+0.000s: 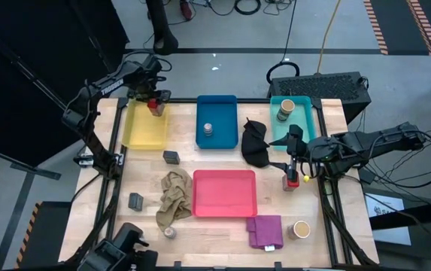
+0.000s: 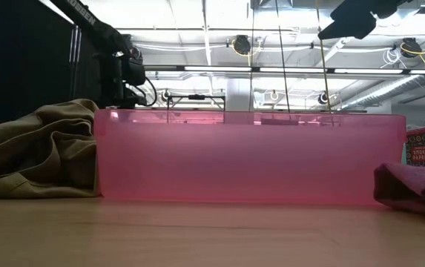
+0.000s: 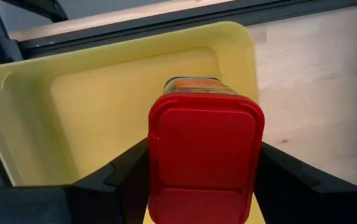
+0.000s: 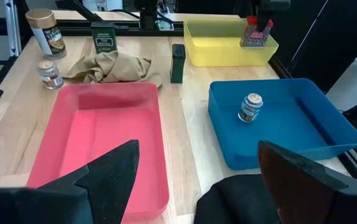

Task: Sort spices by type
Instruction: Put the left red seasoning can into the yellow bin

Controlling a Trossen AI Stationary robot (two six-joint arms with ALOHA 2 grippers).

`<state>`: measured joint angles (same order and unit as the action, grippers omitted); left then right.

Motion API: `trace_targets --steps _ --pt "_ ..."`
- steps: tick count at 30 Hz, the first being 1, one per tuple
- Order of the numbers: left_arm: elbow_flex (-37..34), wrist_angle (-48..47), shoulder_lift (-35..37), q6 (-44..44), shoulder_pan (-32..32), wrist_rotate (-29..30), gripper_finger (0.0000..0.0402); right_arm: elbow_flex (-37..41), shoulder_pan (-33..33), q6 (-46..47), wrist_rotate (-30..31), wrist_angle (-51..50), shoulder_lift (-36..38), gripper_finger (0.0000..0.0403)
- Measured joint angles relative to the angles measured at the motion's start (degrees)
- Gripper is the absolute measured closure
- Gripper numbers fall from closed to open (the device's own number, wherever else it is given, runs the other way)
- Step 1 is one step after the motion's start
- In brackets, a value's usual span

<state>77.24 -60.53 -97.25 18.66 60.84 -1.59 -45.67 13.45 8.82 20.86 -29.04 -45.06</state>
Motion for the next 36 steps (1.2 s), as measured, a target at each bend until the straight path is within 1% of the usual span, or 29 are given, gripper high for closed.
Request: trace_targets --steps 9,24,30,36 --pt "0.01 0.30 -0.09 -0.01 0.32 1.59 0.0173 0.00 0.00 0.00 0.00 -0.01 -0.01 0.0093" --pt "0.00 1.44 -0.09 0.04 0.32 1.86 0.0173 0.00 0.00 -0.02 0.02 -0.02 0.00 0.0093" --pt "-2.71 2.90 -0.06 0.32 0.65 2.08 0.0173 0.00 0.00 -0.02 0.02 -0.13 -0.01 0.0093" --pt "-4.78 3.27 -0.06 0.00 1.62 3.99 0.0173 0.00 0.00 0.00 0.00 -0.35 -0.02 0.0093"
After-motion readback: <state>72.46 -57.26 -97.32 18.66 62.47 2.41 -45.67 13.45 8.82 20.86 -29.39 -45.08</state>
